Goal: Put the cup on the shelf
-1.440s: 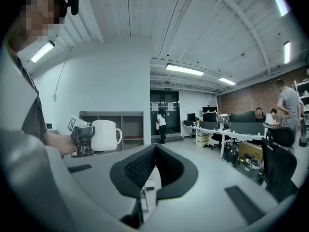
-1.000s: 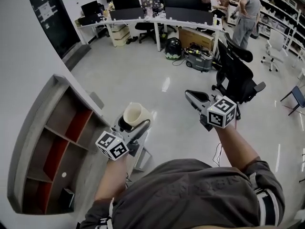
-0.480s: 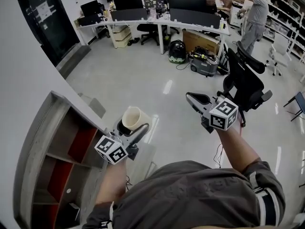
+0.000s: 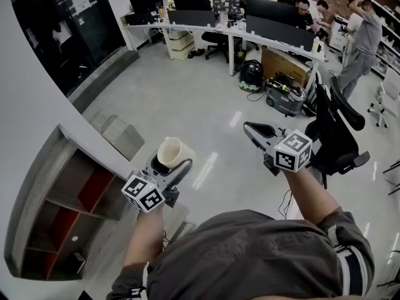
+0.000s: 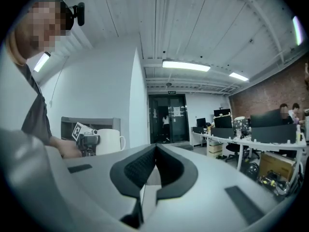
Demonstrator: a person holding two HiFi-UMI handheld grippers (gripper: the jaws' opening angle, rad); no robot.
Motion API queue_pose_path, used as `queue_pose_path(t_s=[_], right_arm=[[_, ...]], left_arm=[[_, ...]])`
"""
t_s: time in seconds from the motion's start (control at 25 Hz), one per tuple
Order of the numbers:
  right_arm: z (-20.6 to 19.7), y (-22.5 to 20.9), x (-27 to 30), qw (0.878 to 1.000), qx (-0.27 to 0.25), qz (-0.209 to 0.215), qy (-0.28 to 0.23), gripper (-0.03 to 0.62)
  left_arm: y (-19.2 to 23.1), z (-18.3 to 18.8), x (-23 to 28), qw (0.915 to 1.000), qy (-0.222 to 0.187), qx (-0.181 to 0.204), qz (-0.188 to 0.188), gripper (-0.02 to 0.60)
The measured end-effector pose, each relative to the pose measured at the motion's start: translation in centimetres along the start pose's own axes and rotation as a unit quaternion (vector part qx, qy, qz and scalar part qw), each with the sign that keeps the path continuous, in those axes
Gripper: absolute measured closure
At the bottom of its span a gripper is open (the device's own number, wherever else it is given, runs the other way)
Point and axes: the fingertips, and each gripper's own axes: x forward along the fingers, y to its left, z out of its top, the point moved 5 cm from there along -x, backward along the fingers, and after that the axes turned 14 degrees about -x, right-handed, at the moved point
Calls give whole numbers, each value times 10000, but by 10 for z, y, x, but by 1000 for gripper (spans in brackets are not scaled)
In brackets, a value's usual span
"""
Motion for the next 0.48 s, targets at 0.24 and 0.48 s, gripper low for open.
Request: queue_pose_path(t_s=[0.24, 0.48], right_arm=[[-9, -58, 0, 9996, -44, 289, 37, 602], [2, -68, 30, 9995, -152, 284, 26, 602]], left_arm=[[-12, -5, 59, 9996, -172, 19, 234, 150], [-1, 16, 65, 9994, -102, 201, 273, 150]])
